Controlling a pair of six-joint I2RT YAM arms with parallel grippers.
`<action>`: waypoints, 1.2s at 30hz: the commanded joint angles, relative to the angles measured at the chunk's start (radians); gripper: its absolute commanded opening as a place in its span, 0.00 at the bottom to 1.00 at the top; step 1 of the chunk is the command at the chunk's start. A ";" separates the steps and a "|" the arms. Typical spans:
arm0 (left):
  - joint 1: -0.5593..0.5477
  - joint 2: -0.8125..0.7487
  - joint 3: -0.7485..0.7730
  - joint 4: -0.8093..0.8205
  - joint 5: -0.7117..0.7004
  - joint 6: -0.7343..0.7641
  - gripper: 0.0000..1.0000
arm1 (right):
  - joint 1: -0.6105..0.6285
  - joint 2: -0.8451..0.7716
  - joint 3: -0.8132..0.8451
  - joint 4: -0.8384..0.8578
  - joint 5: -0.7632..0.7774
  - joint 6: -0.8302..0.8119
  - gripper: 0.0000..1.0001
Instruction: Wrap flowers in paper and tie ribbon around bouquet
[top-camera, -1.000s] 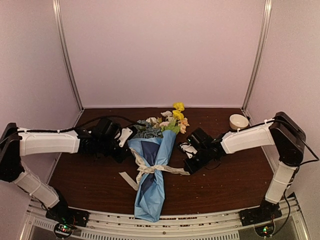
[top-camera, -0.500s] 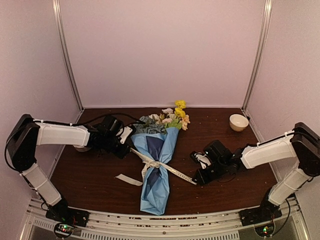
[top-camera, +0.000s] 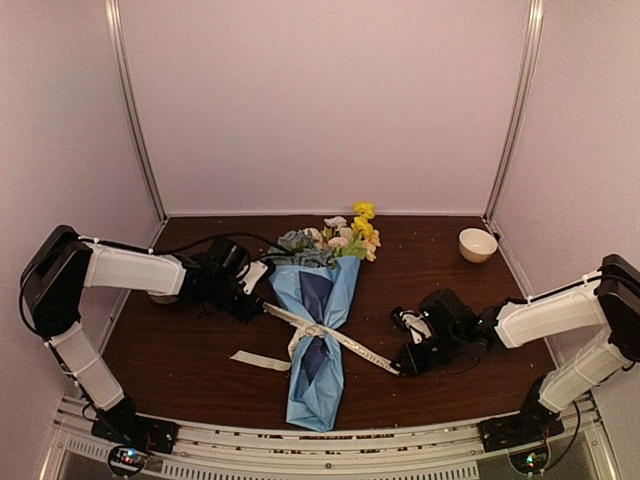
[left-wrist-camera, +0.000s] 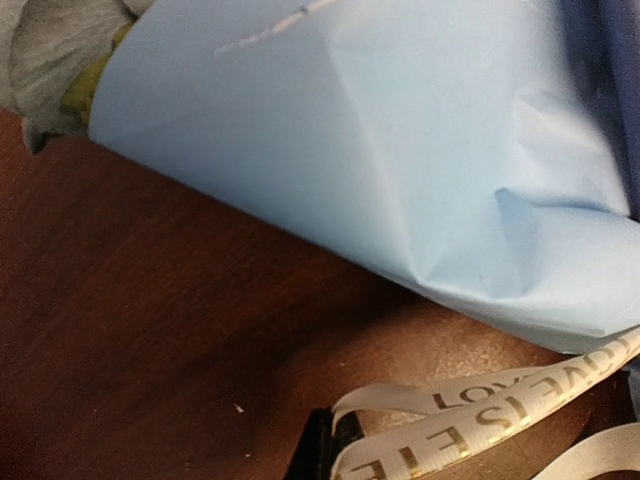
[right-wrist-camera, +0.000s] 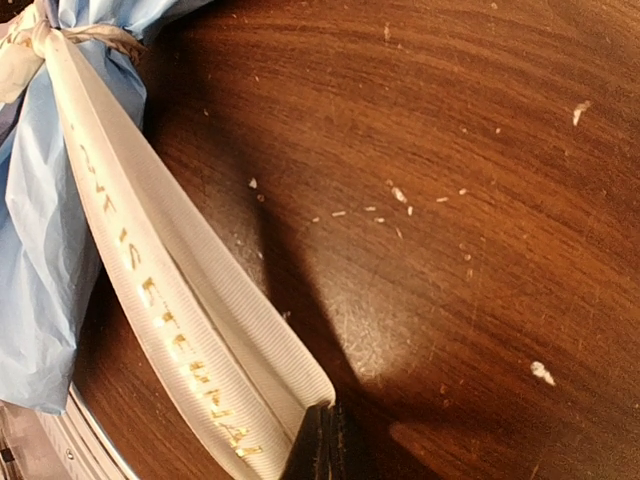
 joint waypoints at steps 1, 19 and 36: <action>0.028 -0.016 -0.063 0.083 0.080 -0.006 0.00 | -0.013 -0.020 0.018 -0.264 0.086 -0.030 0.00; -0.035 -0.166 -0.206 0.116 0.125 0.000 0.61 | -0.189 -0.031 0.321 -0.395 0.204 -0.230 0.41; -0.117 -0.276 -0.195 0.216 0.346 0.017 0.42 | 0.158 0.232 0.695 -0.390 0.103 -0.423 0.46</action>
